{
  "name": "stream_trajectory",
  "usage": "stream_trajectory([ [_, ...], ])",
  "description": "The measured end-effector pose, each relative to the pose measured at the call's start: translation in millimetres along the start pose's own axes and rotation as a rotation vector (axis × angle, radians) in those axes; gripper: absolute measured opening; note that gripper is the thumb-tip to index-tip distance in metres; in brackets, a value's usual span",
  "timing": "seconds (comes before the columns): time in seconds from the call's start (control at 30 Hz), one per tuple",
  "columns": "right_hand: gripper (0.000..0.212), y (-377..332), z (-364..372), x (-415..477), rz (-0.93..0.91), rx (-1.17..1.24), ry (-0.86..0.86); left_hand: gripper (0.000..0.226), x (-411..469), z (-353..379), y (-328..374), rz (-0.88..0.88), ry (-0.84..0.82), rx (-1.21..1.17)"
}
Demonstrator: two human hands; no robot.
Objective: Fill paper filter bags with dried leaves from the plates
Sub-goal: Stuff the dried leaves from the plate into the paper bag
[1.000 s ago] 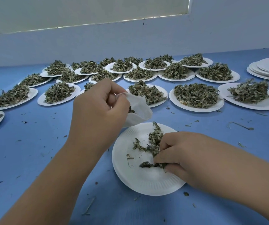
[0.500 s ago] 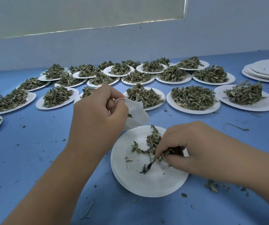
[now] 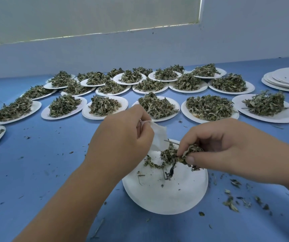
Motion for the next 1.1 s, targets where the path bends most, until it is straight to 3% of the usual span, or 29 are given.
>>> stream_trajectory([
  [0.3, 0.017, 3, 6, 11, 0.067, -0.089, 0.013, 0.011, -2, 3, 7, 0.063, -0.075, 0.013],
  [0.6, 0.015, -21, 9, 21, 0.024, -0.464, 0.040, 0.007, -4, 5, 12, 0.125, -0.132, 0.025],
  [0.87, 0.025, -36, 16, 33, 0.035, -0.597, 0.212, 0.017, -5, 6, 10, 0.060, -0.108, -0.057],
  [1.1, 0.009, -37, 32, 36, -0.009, -0.725, 0.376, 0.012, -4, 11, 6, -0.052, -0.107, -0.230],
])
Point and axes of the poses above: each hand's wrist, its own x-axis towards the middle knuckle, its own z-axis out of the palm, y = z × x, the point moved 5 cm from there along x, towards the middle knuckle, and after that the axes turned 10 degrees about x, right-handed, at the moved point
